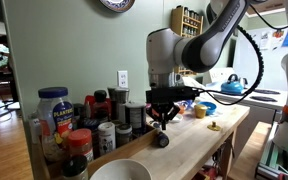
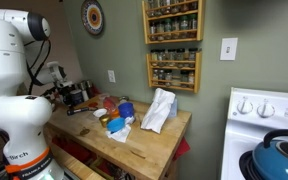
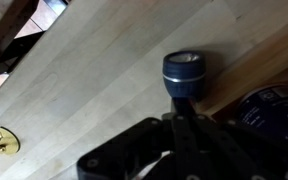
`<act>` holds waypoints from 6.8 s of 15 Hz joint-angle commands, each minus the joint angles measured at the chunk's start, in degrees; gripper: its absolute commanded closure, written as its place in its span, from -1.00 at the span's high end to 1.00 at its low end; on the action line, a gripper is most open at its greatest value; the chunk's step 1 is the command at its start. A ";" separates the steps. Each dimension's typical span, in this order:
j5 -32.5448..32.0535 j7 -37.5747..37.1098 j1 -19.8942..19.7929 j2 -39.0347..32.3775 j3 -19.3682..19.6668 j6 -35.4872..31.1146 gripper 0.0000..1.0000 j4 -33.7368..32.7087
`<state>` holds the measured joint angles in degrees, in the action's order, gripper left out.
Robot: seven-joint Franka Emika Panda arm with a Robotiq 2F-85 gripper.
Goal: Turn on the flashlight
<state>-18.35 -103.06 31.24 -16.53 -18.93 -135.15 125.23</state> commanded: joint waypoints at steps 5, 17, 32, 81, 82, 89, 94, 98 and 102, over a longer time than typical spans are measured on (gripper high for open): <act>-1.99 -3.93 2.36 -2.72 2.60 -0.72 -1.00 -1.80; -2.83 -8.62 3.58 -2.50 4.45 -1.91 -1.00 -1.48; -1.21 -8.53 2.91 -2.85 4.07 -2.79 -1.00 -1.26; 2.35 -3.35 0.01 6.78 2.32 5.35 0.56 4.45; 3.02 -2.79 -0.39 8.23 1.98 5.78 0.69 4.93; 16.00 13.15 -4.06 17.94 -1.73 5.35 1.00 8.31; 25.63 27.22 -5.04 24.74 -2.44 8.65 1.00 9.66; 28.74 33.54 -5.55 28.67 -2.46 15.14 1.00 8.59; 27.28 31.89 -6.91 27.50 -3.71 14.47 1.00 7.14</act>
<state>8.54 -71.48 26.13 10.88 -20.90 -120.89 132.52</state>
